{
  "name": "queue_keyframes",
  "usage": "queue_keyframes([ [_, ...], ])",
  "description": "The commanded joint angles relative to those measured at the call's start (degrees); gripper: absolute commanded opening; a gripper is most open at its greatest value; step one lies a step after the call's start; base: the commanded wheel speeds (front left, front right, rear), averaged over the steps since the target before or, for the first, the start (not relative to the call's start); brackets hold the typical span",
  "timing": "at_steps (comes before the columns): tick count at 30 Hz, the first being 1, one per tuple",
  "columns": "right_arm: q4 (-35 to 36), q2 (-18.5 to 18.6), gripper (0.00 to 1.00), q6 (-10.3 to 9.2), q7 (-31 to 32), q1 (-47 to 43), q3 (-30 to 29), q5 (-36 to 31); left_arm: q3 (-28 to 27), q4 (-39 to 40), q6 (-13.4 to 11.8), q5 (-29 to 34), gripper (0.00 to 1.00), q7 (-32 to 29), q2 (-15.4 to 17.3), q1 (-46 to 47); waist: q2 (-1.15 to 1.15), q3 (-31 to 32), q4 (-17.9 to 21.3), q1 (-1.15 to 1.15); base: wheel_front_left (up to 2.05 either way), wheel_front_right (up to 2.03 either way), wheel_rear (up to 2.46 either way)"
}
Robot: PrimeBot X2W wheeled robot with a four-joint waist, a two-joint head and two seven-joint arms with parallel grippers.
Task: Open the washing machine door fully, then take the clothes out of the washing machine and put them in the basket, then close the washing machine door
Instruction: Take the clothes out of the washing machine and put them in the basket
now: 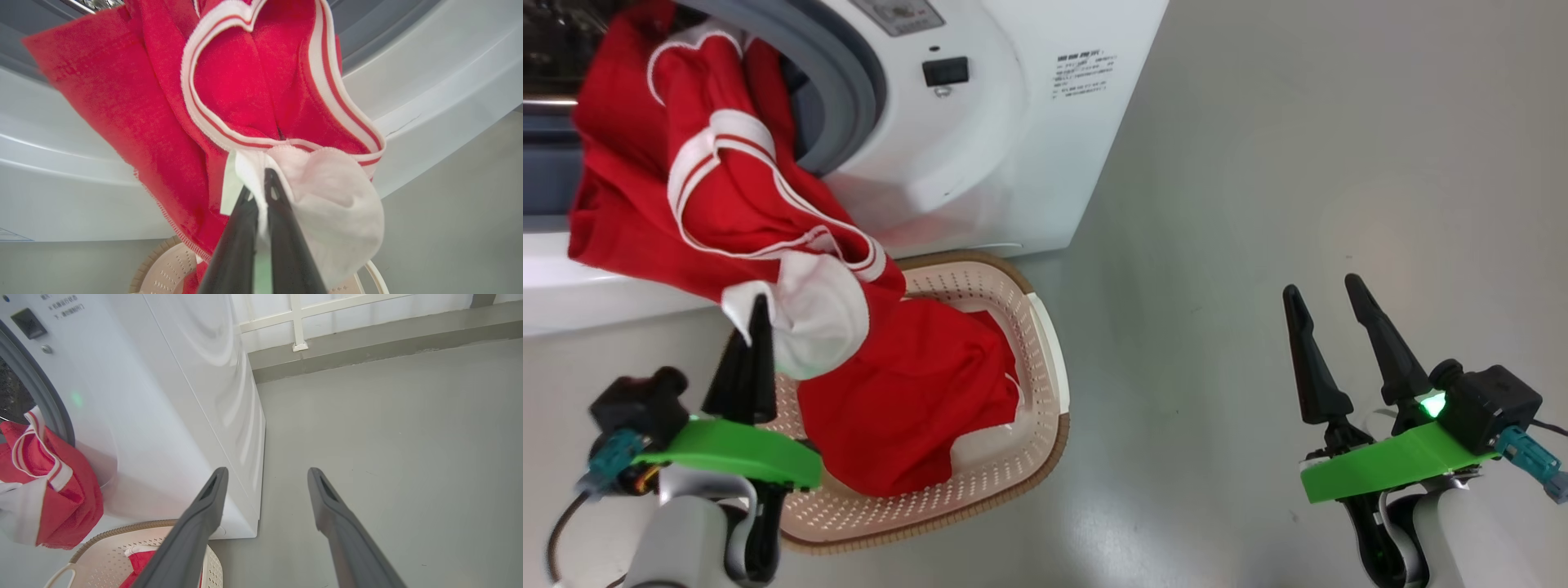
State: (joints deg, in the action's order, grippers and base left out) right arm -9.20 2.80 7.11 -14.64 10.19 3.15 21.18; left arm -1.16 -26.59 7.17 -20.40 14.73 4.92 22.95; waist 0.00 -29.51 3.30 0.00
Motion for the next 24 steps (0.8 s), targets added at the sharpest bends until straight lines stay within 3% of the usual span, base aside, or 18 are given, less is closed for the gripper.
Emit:
queue_keyframes([
  [1, 1.44, 0.08, 1.00, 0.37, -0.36, 0.39, 1.38, 0.60, -0.94, -0.25, 0.32, 0.06, 0.00, 0.27, 1.81, 0.66, 0.00, -1.07, 0.41, 0.00, 0.00, 0.00, 0.00],
  [10, 1.76, 0.08, 1.00, 0.37, -0.36, 1.50, 1.63, 0.94, 3.29, -13.56, 0.32, 0.11, 0.00, 0.27, 3.22, 7.37, 0.00, -3.45, 1.11, 0.00, 0.00, 0.00, 0.00],
  [15, 1.84, 0.08, 1.00, 0.37, -0.36, 1.94, 1.59, 0.90, 4.21, -18.54, 0.32, 0.24, 0.15, 0.27, 3.53, 11.24, 0.00, -4.46, 1.16, 0.00, 0.00, 0.00, 0.00],
  [17, 1.84, 0.08, 1.00, 0.37, -0.36, 2.14, 1.64, 0.91, 4.37, -19.74, 0.32, 0.15, 0.27, 0.27, 3.63, 12.33, 0.00, -4.69, 1.26, 0.00, 0.00, 0.00, 0.00],
  [19, 1.85, 0.08, 1.00, 0.37, -0.36, 2.29, 1.63, 0.91, 4.41, -20.45, 0.32, 0.01, 0.49, 0.27, 3.76, 13.02, 0.00, -4.81, 1.34, 0.00, 0.00, 0.00, 0.00],
  [20, 1.84, 0.08, 1.00, 0.37, -0.36, 2.35, 1.61, 0.92, 4.44, -20.67, 0.32, -0.07, 0.70, 0.27, 3.80, 13.24, 0.00, -4.83, 1.37, 0.00, 0.00, 0.00, 0.00],
  [22, 1.80, 0.08, 1.00, 0.37, -0.36, 2.35, 1.55, 0.92, 4.60, -20.84, 0.32, -0.18, 0.99, 0.27, 3.83, 13.44, 0.00, -4.75, 1.36, 0.00, 0.00, 0.00, 0.00],
  [24, 1.74, 0.08, 1.00, 0.37, -0.36, 2.28, 1.47, 0.92, 4.81, -20.88, 0.32, -0.32, 1.00, 0.27, 3.85, 13.32, 0.00, -4.59, 1.28, 0.00, 0.00, 0.00, 0.00],
])
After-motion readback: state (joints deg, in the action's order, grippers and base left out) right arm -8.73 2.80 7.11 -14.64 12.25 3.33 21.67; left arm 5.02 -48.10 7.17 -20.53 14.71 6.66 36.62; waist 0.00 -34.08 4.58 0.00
